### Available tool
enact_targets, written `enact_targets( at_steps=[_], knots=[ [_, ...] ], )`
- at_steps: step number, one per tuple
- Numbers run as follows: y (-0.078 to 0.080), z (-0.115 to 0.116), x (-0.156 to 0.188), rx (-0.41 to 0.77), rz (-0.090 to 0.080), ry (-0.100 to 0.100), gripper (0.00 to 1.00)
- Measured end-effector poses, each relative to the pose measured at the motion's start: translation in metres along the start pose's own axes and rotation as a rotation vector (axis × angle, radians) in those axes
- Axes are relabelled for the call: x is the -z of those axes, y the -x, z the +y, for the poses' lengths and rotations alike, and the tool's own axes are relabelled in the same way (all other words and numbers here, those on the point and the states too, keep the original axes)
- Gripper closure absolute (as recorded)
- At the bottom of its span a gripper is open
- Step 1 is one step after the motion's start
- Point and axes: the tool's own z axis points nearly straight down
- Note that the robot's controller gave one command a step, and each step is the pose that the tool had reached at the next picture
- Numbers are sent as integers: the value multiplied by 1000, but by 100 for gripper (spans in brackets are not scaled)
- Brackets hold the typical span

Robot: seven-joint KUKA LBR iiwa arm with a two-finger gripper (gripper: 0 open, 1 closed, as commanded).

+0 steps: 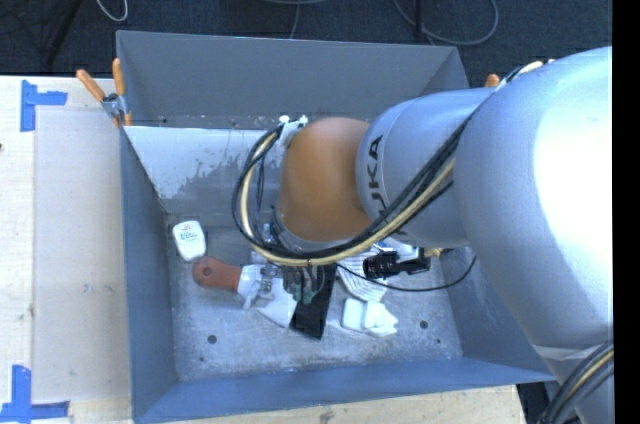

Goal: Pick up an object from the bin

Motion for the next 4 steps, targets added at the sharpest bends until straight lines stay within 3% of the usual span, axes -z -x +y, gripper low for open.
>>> enact_targets(
  at_steps=[1,2,4],
  knots=[
    [-7,-5,38,-23,3,-14,100],
    [0,4,69,-3,-3,-16,100],
    [-9,1,66,15,4,-18,100]
  ],
)
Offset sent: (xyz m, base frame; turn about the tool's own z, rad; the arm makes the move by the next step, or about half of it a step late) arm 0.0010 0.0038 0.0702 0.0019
